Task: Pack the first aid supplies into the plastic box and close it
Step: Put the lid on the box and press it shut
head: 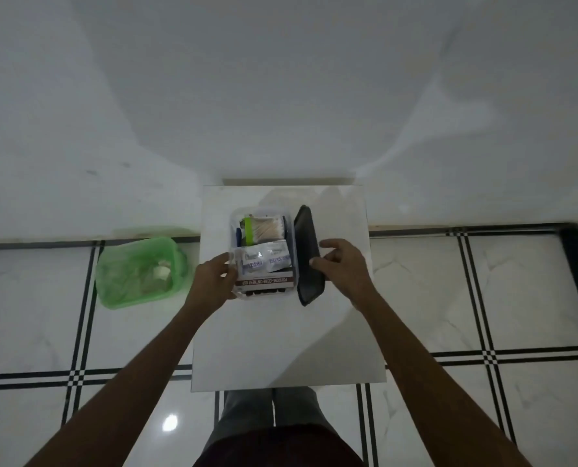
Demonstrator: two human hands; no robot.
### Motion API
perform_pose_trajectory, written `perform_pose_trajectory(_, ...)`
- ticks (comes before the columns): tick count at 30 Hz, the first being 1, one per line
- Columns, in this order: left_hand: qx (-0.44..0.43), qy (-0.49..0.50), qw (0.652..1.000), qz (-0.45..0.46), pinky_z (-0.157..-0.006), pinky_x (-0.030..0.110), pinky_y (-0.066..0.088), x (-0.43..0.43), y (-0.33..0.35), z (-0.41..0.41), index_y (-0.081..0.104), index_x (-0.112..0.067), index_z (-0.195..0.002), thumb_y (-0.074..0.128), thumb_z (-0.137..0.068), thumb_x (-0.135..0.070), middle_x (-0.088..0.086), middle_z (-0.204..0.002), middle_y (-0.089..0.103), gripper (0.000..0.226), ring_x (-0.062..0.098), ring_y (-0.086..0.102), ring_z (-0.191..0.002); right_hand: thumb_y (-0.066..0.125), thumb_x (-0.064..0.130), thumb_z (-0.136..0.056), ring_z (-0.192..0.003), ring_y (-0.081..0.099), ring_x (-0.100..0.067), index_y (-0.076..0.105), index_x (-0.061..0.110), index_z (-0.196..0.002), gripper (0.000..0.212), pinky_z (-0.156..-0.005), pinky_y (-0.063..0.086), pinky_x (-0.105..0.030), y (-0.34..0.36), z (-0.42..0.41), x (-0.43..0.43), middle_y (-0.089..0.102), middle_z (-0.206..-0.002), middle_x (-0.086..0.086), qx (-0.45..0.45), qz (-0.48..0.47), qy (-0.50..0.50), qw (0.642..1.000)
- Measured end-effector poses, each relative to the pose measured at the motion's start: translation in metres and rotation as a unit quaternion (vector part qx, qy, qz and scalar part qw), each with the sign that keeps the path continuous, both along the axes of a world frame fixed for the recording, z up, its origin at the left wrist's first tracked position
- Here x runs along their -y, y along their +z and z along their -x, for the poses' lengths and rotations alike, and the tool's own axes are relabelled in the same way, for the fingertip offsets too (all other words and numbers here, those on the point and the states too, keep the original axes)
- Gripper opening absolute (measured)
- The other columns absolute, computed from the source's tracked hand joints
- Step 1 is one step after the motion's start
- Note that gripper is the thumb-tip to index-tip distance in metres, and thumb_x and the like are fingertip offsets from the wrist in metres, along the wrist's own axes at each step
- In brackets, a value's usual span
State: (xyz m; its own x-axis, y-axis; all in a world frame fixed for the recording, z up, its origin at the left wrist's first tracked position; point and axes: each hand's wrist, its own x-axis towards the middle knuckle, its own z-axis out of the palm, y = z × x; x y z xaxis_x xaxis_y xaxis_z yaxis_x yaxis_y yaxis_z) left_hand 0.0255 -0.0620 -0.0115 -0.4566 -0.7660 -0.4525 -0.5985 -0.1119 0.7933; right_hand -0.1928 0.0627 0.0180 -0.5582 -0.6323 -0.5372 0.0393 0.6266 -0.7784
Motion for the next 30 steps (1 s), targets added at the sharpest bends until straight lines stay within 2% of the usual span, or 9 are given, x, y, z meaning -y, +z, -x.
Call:
perform_pose_trajectory(2, -0.006, 0.0, 1.0, -0.013, -0.057, 0.041, 0.061, -0.003, -0.003, 0.005, 0.056, -0.004, -0.122, 0.047, -0.093, -0.002, 0.015, -0.095, 0.067, 0.03, 0.034, 0.069, -0.079, 0.074, 0.015, -0.076, -0.056, 0.057, -0.009, 0.064, 0.011, -0.1, 0.026, -0.056, 0.051, -0.013, 0.013, -0.014, 0.014, 0.061, -0.064, -0.001, -0.085, 0.014, 0.029, 0.996)
perform_pose_trajectory(4, -0.016, 0.014, 0.999, -0.035, -0.06, 0.042, 0.061, -0.006, -0.007, 0.008, 0.056, -0.004, -0.122, 0.05, -0.093, -0.004, 0.016, -0.094, 0.068, 0.03, 0.032, 0.069, -0.081, 0.073, 0.015, -0.076, -0.051, 0.054, -0.01, 0.063, 0.01, -0.095, 0.022, -0.054, 0.053, -0.018, 0.018, -0.032, 0.024, 0.058, -0.061, 0.001, -0.133, 0.046, 0.035, 0.989)
perform_pose_trajectory(7, -0.016, 0.081, 0.995, -0.064, -0.064, 0.041, 0.061, -0.006, -0.008, 0.007, 0.064, -0.006, -0.113, 0.061, -0.09, -0.012, 0.017, -0.089, 0.071, 0.024, 0.027, 0.07, -0.079, 0.072, 0.018, -0.078, -0.059, 0.06, -0.016, 0.059, 0.009, -0.101, 0.027, -0.062, 0.057, -0.026, 0.013, -0.063, 0.031, 0.059, -0.067, -0.001, -0.194, 0.071, 0.083, 0.975)
perform_pose_trajectory(11, -0.002, 0.129, 0.991, 0.022, -0.05, 0.025, 0.054, 0.0, 0.004, 0.004, 0.071, -0.013, -0.095, 0.068, -0.085, -0.031, 0.008, -0.08, 0.07, 0.021, 0.017, 0.063, -0.067, 0.067, 0.022, -0.085, -0.075, 0.065, -0.025, 0.062, 0.006, -0.094, 0.019, -0.081, 0.055, -0.034, -0.008, -0.096, 0.031, 0.069, -0.082, -0.011, -0.286, 0.089, 0.158, 0.941)
perform_pose_trajectory(15, 0.047, 0.022, 0.996, 0.069, -0.06, 0.026, 0.049, 0.0, 0.011, 0.014, 0.076, -0.015, -0.093, 0.072, -0.079, -0.038, 0.002, -0.076, 0.071, 0.027, 0.007, 0.059, -0.061, 0.065, 0.008, -0.086, -0.085, 0.066, -0.037, 0.065, -0.004, -0.094, 0.014, -0.088, 0.054, -0.039, -0.018, -0.098, 0.031, 0.068, -0.092, -0.023, -0.282, 0.097, 0.175, 0.938)
perform_pose_trajectory(19, 0.09, -0.012, 0.991, 0.096, -0.056, 0.017, 0.042, -0.009, 0.01, 0.028, 0.075, -0.009, -0.095, 0.073, -0.079, -0.033, 0.011, -0.081, 0.074, 0.029, 0.012, 0.058, -0.058, 0.068, 0.007, -0.082, -0.115, 0.048, -0.029, 0.057, 0.004, -0.114, 0.033, -0.09, 0.056, -0.036, -0.011, -0.068, 0.016, 0.052, -0.122, -0.015, -0.314, 0.011, 0.039, 0.949)
perform_pose_trajectory(22, 0.07, 0.031, 0.994, 0.076, -0.075, 0.031, 0.054, -0.013, 0.008, 0.032, 0.076, -0.007, -0.094, 0.07, -0.082, -0.026, 0.014, -0.088, 0.075, 0.023, 0.022, 0.067, -0.071, 0.076, 0.03, -0.079, -0.107, 0.056, -0.028, 0.062, 0.006, -0.114, 0.045, -0.084, 0.05, -0.031, -0.011, -0.037, 0.0, 0.061, -0.116, -0.012, -0.264, -0.127, 0.001, 0.956)
perform_pose_trajectory(26, 0.038, 0.127, 0.989, 0.065, -0.075, 0.044, 0.058, -0.011, 0.003, 0.02, 0.075, -0.01, -0.091, 0.073, -0.078, -0.03, 0.011, -0.08, 0.073, 0.024, 0.027, 0.068, -0.073, 0.076, 0.027, -0.08, -0.077, 0.069, -0.027, 0.074, 0.002, -0.096, 0.03, -0.084, 0.056, -0.035, -0.012, -0.029, -0.001, 0.075, -0.089, -0.016, -0.131, -0.097, 0.048, 0.985)
perform_pose_trajectory(30, 0.022, 0.177, 0.983, 0.051, -0.053, 0.016, 0.055, -0.014, 0.002, 0.009, 0.071, -0.004, -0.09, 0.077, -0.077, -0.02, 0.014, -0.072, 0.071, 0.022, 0.012, 0.065, -0.053, 0.075, 0.027, -0.08, -0.071, 0.068, -0.027, 0.075, 0.001, -0.089, 0.027, -0.075, 0.053, -0.027, -0.013, -0.038, 0.008, 0.075, -0.082, -0.015, -0.178, -0.079, 0.046, 0.98)
